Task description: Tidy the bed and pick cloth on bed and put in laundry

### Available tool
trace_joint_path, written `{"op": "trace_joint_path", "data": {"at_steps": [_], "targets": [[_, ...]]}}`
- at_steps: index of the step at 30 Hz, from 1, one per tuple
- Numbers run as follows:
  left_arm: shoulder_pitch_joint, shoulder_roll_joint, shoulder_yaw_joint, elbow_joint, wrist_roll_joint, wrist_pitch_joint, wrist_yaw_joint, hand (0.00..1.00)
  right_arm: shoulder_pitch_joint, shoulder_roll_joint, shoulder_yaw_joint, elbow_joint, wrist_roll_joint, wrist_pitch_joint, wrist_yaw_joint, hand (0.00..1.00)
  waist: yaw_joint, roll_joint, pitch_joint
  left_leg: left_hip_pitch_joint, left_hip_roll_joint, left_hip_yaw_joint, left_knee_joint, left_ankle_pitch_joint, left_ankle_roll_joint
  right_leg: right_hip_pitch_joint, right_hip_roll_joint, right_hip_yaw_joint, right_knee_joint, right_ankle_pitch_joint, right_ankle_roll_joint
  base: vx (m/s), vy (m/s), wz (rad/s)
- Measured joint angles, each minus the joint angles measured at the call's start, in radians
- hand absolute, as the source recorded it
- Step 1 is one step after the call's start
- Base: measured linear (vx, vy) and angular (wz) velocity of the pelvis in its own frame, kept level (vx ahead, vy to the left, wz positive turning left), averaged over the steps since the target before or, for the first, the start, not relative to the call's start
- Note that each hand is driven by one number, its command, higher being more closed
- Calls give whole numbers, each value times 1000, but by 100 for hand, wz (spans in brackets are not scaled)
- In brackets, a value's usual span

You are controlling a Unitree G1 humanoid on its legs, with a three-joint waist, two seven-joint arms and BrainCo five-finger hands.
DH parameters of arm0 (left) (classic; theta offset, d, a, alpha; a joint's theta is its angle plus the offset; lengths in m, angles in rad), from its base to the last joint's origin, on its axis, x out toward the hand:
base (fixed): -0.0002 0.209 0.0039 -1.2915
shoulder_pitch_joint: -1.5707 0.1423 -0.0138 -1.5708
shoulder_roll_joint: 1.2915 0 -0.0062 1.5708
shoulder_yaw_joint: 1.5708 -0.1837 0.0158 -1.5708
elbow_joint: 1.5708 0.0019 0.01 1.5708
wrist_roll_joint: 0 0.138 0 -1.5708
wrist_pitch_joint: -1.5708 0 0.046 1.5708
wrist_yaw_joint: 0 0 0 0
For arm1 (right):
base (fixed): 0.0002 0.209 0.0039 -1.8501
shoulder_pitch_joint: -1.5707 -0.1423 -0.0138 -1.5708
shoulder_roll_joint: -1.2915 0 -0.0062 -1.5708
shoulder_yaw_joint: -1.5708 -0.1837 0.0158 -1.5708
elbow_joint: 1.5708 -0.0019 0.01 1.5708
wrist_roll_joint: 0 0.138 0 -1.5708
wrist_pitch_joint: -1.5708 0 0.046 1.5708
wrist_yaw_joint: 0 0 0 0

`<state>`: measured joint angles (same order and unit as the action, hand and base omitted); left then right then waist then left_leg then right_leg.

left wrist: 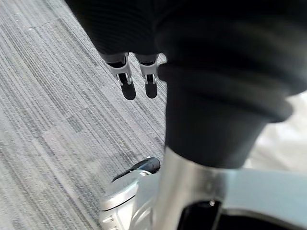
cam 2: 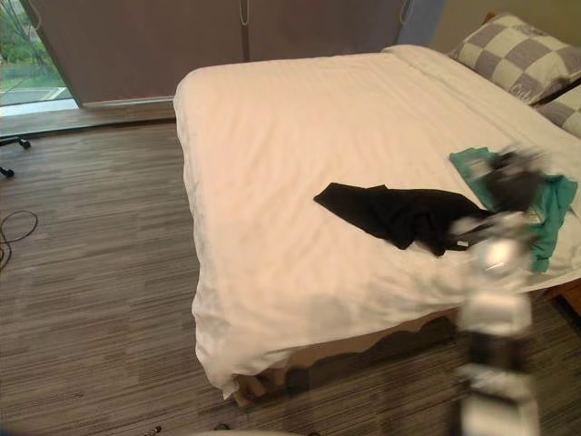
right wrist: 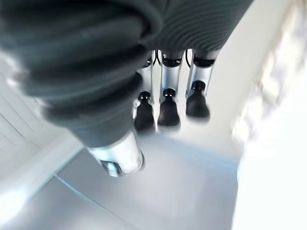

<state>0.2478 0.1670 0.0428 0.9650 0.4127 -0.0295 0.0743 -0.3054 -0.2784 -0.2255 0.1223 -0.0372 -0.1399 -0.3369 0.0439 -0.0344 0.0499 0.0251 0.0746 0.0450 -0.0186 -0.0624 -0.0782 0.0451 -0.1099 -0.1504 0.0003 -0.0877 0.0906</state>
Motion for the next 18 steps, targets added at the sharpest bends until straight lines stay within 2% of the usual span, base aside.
{"op": "trace_joint_path", "data": {"at_steps": [1, 2, 3, 9, 14, 16, 18], "targets": [[-13, -7, -1, 0, 0, 7, 1, 0, -2, 36, 73, 52, -20, 14, 3, 100, 12, 14, -1, -18, -9, -13, 16, 0, 2, -2, -9, -2, -3, 4, 2, -33, 45, 23], [-18, -10, 1, -1, -2, 5, 11, 0, -6, 37, 152, 63, -25, 15, 15, 100, 29, 13, 0, -33, -16, -36, 27, -1, 3, -3, -14, -7, -5, 7, 5, -27, 36, 30], [-18, -13, 6, -2, -3, 3, 15, 0, -19, 38, 185, 63, -25, 15, 21, 100, 33, 13, 1, -36, -17, -45, 28, -1, 3, -2, -14, -13, -5, 8, 6, -18, 24, 39], [-14, -30, 59, -38, -81, 1, 19, 0, -270, 138, 420, 68, -1, -47, 91, 100, 98, -9, 31, -53, -28, -130, 37, 10, 12, 32, -16, -88, -23, 11, 5, -41, -7, 33], [-18, -36, 84, -82, -132, -4, 22, 0, -371, 228, 517, 162, 106, -64, 127, 100, 165, -34, 55, -112, -41, -251, 20, 57, 3, 37, -13, -201, -35, 8, 1, -49, -36, 74], [-19, -38, 92, -101, -178, -11, 24, 0, -384, 255, 551, 210, 156, -64, 138, 100, 198, -47, 87, -120, -46, -307, 17, 72, -2, 55, -13, -254, -38, 4, 0, -35, -51, 83], [-19, -38, 94, -121, -198, -17, 24, 0, -396, 281, 567, 231, 185, -64, 139, 100, 217, -59, 103, -139, -51, -338, 11, 85, -7, 52, -13, -283, -38, -3, -2, -55, -4, 51]]}}
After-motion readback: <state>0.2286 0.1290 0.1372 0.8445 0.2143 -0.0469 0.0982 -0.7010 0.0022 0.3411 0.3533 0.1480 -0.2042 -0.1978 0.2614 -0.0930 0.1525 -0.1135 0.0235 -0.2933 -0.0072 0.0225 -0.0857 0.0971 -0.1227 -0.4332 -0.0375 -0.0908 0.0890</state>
